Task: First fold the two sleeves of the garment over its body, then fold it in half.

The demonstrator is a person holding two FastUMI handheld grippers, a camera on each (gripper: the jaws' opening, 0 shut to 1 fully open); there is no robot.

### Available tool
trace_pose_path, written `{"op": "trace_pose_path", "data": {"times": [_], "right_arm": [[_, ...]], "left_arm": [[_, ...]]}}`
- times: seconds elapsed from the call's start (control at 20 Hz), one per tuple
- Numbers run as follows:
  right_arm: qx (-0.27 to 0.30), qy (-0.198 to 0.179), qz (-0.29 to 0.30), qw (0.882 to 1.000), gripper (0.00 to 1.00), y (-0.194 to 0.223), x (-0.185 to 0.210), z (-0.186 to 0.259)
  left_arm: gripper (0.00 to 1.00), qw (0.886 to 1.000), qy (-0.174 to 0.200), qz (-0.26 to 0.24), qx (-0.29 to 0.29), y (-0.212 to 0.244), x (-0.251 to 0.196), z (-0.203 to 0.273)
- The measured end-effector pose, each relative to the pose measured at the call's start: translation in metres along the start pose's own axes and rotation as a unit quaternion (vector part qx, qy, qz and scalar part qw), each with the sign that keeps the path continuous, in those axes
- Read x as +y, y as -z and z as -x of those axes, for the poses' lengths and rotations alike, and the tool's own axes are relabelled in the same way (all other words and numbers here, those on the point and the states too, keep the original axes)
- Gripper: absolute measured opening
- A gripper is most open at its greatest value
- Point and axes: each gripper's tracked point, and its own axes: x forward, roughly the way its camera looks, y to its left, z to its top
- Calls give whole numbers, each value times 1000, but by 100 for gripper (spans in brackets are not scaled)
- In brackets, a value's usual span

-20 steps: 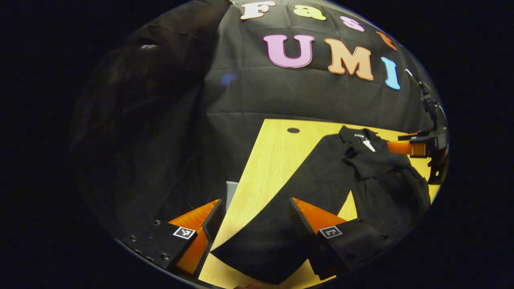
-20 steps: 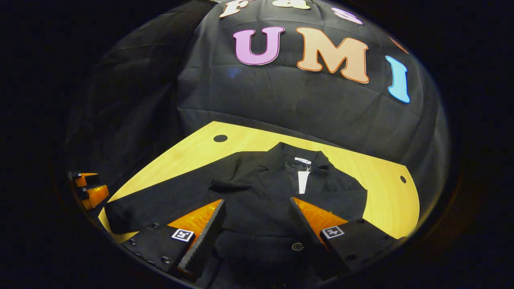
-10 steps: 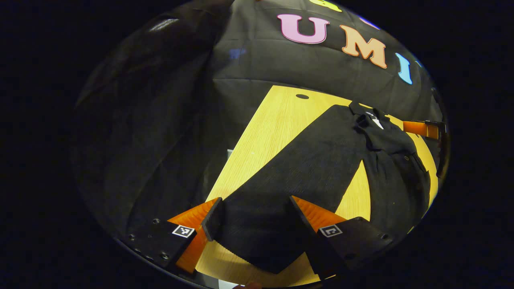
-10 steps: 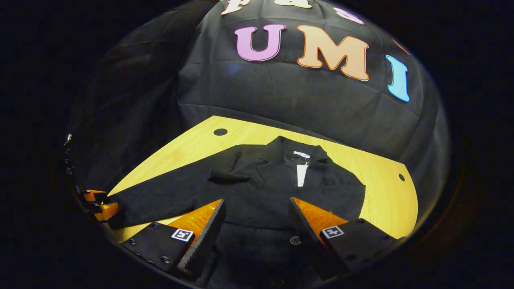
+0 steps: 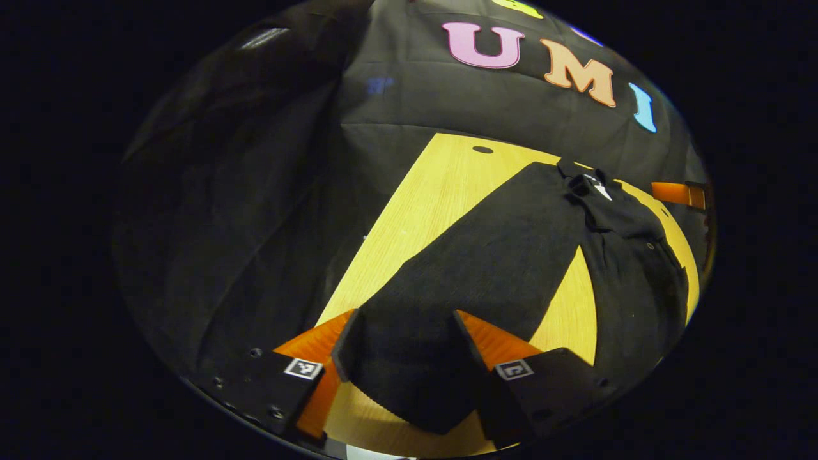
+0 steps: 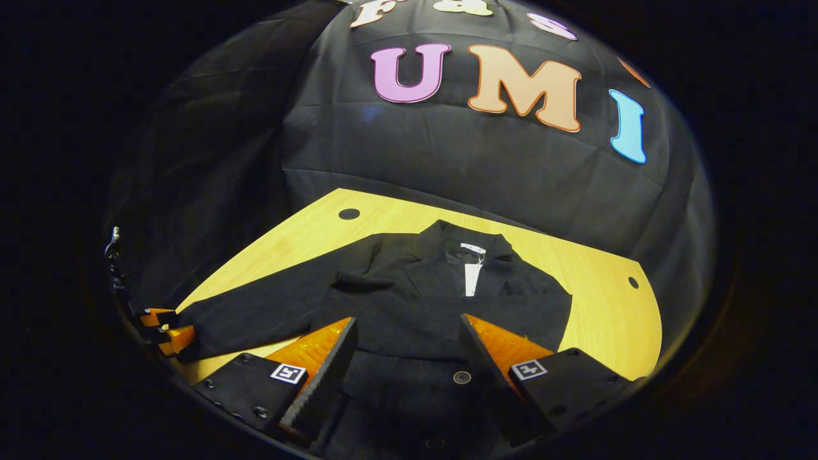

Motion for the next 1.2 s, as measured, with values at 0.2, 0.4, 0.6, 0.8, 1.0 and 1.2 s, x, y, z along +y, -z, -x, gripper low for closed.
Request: {"op": "trace_pose_path", "data": {"times": [0.2, 0.4, 0.6, 0.8, 1.0, 1.2], "right_arm": [[-1, 0, -6, 1000, 100, 6, -13, 7], [-5, -9, -2, 1000, 100, 11, -27, 14], [-13, -11, -8, 1000, 100, 13, -51, 23], [-21, -6, -22, 1000, 100, 17, -84, 32], [-28, 0, -36, 999, 100, 21, -113, 37], [-39, 1, -50, 998, 100, 23, -133, 44]], "left_arm": [[38, 1000, 25, -1, -3, 2, -17, -1], [4, 999, 10, 50, -9, 1, -17, -3], [0, 997, -17, 70, 13, 1, -16, -2], [0, 996, -33, 80, -3, -31, -26, 2], [0, 996, -33, 65, -43, -80, -39, 8], [0, 995, -20, 34, -87, -132, -64, 7]]}}
